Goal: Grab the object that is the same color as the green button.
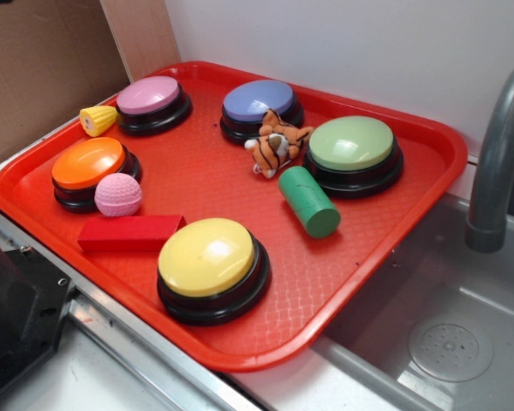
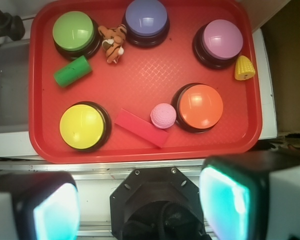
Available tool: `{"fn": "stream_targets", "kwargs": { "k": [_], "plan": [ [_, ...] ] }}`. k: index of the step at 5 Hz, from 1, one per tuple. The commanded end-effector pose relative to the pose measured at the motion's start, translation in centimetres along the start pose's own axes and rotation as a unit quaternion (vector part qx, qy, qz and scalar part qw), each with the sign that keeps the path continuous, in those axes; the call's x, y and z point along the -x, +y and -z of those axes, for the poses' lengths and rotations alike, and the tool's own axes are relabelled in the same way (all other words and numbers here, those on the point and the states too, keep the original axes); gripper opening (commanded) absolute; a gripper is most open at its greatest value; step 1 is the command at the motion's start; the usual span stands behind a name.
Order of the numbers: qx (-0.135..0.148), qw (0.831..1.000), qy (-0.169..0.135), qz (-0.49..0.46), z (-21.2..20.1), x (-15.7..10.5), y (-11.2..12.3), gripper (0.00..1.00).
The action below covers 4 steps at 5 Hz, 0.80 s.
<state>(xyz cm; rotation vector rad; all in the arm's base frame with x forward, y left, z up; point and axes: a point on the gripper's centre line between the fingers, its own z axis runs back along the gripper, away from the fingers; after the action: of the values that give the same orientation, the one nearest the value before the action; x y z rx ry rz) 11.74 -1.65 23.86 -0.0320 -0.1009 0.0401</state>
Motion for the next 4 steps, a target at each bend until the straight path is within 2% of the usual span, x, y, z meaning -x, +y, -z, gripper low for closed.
{"fn": "stream_targets", "kwargs": {
  "k": [1,2,3,4],
  "plan": [
    [0.0,1.0,0.0,0.0,0.0,0.0,0.0,1.0],
    [0.011,1.0,-0.018,0.015,0.4,-1.7,-1.3,1.0],
    [0.005,1.0,-0.014,-0.012,1.2,-3.8,-2.9,1.0],
    [-0.021,0.994,-0.055,-0.091,2.8,-6.5,-4.6,1.0]
  ]
}}
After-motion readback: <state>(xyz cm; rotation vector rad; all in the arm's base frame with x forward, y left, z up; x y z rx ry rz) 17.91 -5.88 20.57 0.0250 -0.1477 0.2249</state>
